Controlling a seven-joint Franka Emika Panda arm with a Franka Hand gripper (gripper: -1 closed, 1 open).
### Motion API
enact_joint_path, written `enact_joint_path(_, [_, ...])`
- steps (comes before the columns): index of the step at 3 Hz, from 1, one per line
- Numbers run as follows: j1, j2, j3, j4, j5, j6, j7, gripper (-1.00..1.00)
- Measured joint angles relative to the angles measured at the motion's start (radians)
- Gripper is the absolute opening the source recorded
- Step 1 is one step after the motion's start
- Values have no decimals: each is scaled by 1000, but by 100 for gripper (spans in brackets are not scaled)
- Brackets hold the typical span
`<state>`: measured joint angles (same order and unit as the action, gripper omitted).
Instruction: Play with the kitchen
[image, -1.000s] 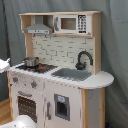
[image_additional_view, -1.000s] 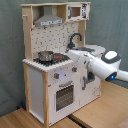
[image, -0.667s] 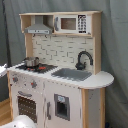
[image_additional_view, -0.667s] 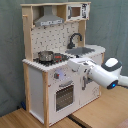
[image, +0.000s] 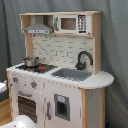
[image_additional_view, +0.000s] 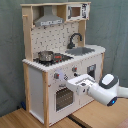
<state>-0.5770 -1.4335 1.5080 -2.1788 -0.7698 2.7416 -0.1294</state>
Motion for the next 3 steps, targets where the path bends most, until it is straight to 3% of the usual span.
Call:
enact_joint_path(1, [-78, 10, -1, -4, 15, 61, 29, 100])
enact_joint_path(3, [-182, 27, -16, 1, 15, 208, -79, 100])
